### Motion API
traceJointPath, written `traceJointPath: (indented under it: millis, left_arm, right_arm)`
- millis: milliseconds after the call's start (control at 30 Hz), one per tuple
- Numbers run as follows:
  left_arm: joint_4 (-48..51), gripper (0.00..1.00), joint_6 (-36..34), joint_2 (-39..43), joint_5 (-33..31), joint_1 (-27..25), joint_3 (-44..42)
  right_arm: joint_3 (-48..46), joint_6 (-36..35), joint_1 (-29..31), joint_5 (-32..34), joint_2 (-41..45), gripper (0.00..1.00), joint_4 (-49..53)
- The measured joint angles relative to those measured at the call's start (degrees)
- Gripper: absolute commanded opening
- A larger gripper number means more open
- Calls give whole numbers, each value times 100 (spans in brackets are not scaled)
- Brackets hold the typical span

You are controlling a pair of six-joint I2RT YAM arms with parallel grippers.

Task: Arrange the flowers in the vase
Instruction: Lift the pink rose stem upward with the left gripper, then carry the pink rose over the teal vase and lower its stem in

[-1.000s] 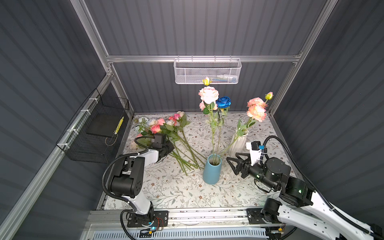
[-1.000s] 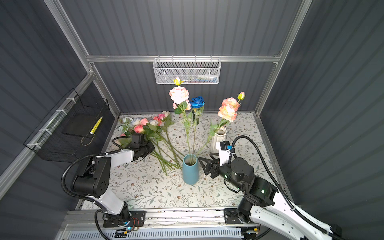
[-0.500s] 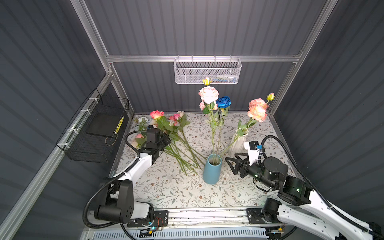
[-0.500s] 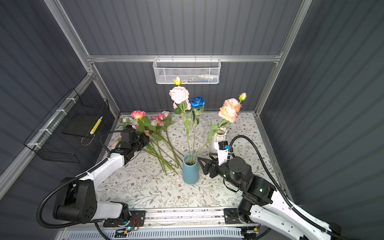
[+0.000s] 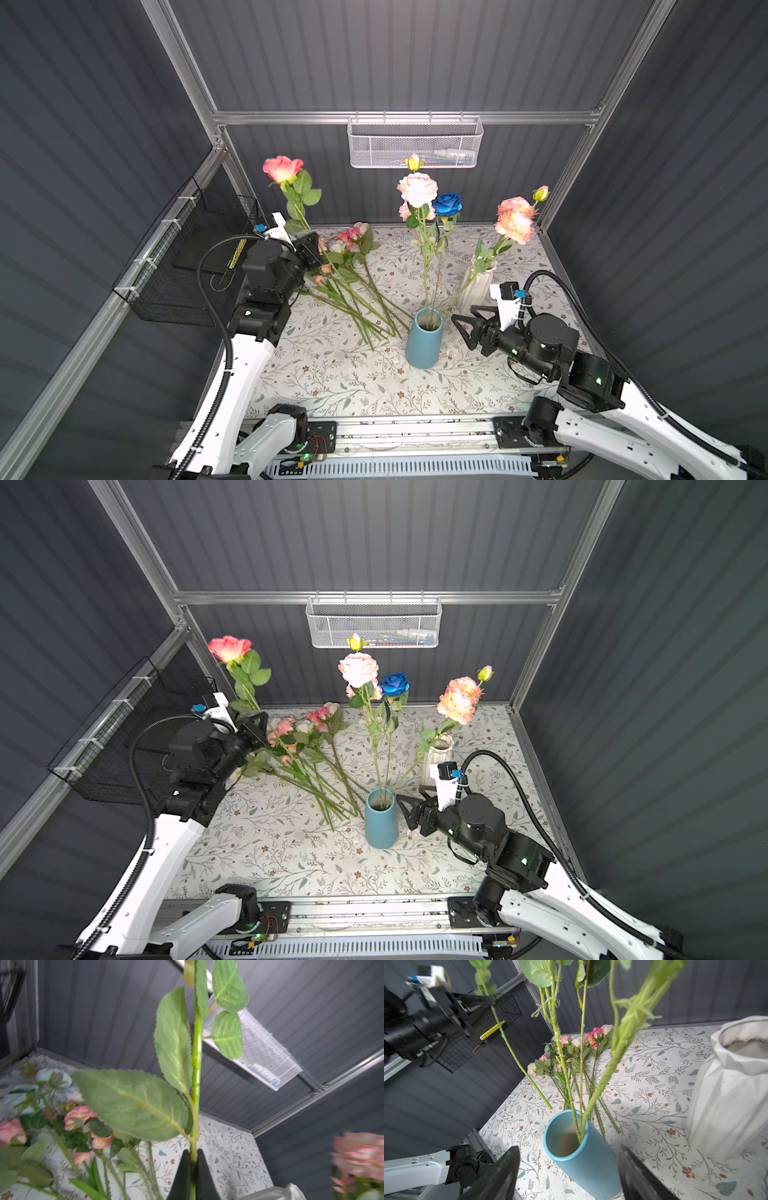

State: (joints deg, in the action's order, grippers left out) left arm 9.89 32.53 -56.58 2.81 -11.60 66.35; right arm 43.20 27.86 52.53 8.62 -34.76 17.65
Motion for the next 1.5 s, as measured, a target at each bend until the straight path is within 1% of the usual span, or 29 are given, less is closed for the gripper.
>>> traceJointPath:
  millis: [200,333,433,567,633,733,833,1000,1067,1300,1500]
  left_arm:
    - [511,0,-452,57,739,0,1397]
    - [468,0,-514,76,1440,0,2015]
    - [219,0,-422,109,1943,0,2079]
    - [-293,0,-61,44,2490,0,2068]
    - [-643,0,149,-7,2649,-7,1961]
    - [-1287,0,492,-24,2769,-39,1491]
    - [-1733,0,682,-85,2695,-275,1021]
    - [-1884,0,343,-562,2205,-1460,739]
    - [-1875,0,144,-682,2059,-1759,697]
    - [-1862,0,-577,-678,1355,-2103,557]
    - [-1939,0,-1056,-654,909,-2391,282]
  right_arm:
    - [0,-7,0,0,4,76,-2]
    - [31,-26,0,-2,-24,76,0]
    - [68,-39,0,-2,-28,76,-9]
    - [70,-46,0,0,-22,76,-4]
    - [72,-46,0,0,-15,76,-4]
    - [72,-46,0,4,-11,76,-2]
    - [72,-44,0,20,-4,76,-2]
    - [72,-46,0,35,-7,76,-2]
    - [72,-46,0,37,-4,76,0]
    - [72,-44,0,63,166,76,57]
    - [72,-44,0,74,229,76,68]
